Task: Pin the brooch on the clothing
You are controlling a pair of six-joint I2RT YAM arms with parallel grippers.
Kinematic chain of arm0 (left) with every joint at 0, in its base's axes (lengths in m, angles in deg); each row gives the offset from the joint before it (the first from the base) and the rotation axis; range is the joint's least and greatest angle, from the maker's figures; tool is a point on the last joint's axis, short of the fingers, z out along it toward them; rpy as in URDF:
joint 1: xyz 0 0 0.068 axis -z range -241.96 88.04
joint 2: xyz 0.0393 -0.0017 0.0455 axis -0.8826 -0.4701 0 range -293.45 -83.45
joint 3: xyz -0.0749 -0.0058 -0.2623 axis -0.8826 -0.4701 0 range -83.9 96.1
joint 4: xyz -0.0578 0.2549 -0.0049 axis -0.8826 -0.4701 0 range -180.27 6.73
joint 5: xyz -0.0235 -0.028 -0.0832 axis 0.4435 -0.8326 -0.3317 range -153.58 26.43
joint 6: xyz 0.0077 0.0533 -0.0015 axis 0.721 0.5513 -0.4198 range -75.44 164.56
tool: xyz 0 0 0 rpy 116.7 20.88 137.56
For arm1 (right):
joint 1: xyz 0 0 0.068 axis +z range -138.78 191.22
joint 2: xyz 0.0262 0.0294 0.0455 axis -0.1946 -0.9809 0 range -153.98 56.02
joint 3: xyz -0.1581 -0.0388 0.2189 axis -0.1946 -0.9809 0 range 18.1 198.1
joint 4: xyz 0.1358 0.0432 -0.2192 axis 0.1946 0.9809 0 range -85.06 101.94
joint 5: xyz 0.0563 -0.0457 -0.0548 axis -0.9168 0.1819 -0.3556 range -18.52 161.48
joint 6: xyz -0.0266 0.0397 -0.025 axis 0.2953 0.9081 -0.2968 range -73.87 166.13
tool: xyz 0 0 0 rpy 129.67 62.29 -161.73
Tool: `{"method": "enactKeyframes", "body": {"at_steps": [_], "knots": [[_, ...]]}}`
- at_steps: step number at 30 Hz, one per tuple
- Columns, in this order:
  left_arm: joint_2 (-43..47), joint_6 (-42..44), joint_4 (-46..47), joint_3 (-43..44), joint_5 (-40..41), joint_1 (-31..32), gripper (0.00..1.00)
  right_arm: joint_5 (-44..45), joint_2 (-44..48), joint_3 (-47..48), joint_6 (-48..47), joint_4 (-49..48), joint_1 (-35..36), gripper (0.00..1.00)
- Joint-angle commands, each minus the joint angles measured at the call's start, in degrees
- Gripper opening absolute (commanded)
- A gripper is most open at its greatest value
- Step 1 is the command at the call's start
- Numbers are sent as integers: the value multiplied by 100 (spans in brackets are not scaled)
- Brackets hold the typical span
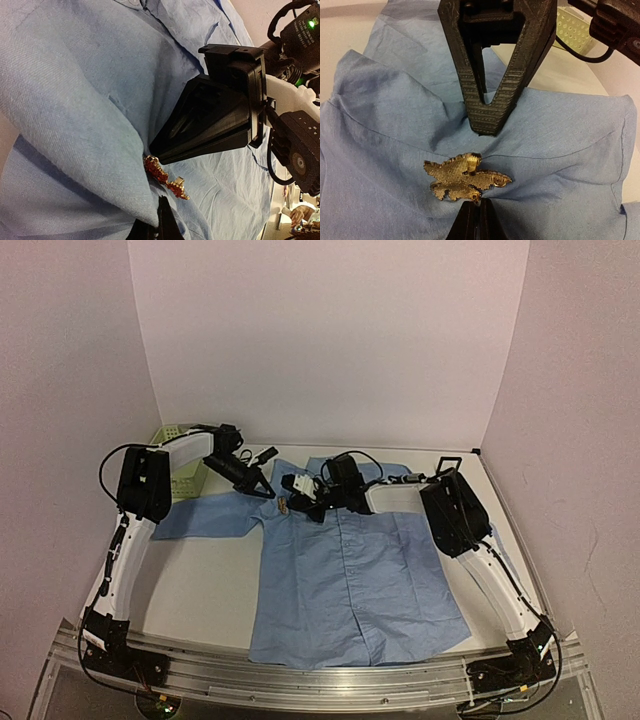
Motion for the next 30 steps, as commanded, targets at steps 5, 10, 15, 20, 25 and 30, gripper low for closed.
{"method": "enactKeyframes", "body": {"at_steps": [5,10,15,20,25,30], "knots": [[46,11,-66,259,-158,-49,0,-72,29,98,155,-10,46,22],[52,32,-100,241,-140,-57,0,173,362,-320,133,-10,31,24],[69,30,-75,177,-94,-54,0,138,701,-428,461,-18,-46,24],[89,61,-4,-14,68,-56,0,-196,631,-106,1577,59,-217,21],[136,5,78,-80,164,-55,0,-678,409,209,3224,262,-348,17],[178,-39,217,-245,245,-45,0,-1045,496,122,4183,247,-374,20]]}}
